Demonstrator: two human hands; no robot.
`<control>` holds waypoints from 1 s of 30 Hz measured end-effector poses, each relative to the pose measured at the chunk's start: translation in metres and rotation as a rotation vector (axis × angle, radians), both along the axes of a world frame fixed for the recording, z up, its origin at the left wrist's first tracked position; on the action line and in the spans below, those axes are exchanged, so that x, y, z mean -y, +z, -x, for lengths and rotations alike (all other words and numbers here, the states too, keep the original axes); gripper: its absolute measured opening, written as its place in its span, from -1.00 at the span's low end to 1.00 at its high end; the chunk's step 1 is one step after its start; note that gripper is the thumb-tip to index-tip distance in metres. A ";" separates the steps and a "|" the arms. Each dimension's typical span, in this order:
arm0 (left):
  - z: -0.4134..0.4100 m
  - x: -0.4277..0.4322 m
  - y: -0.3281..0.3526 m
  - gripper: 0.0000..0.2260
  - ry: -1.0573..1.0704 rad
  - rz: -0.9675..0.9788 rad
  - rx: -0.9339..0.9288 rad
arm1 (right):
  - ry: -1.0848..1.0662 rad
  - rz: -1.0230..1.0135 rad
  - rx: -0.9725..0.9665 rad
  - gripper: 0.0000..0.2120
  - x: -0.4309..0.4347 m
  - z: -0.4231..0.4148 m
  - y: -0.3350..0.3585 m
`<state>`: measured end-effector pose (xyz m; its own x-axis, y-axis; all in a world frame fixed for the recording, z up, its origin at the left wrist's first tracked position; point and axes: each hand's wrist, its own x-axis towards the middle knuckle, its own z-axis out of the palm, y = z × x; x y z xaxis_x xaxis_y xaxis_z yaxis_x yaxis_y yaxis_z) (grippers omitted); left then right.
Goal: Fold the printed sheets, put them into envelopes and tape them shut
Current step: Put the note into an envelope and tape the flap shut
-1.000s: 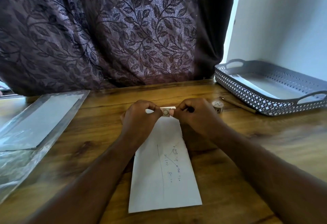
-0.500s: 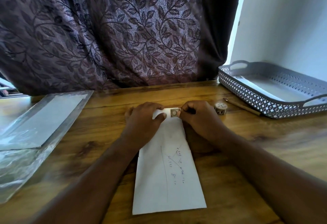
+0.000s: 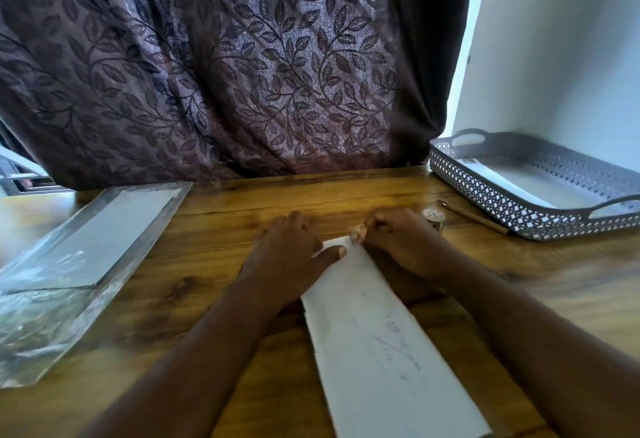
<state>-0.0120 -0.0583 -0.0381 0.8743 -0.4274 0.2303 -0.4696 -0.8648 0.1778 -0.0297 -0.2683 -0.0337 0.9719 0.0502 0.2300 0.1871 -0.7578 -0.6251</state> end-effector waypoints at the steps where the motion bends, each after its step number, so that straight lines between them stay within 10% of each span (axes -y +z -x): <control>1: 0.002 0.002 0.001 -0.55 -0.008 -0.025 -0.001 | -0.057 -0.056 0.037 -0.89 0.002 -0.002 0.001; 30: -0.019 0.011 -0.017 -0.59 -0.130 0.081 0.020 | -0.127 0.089 -0.249 -0.76 -0.010 -0.037 0.012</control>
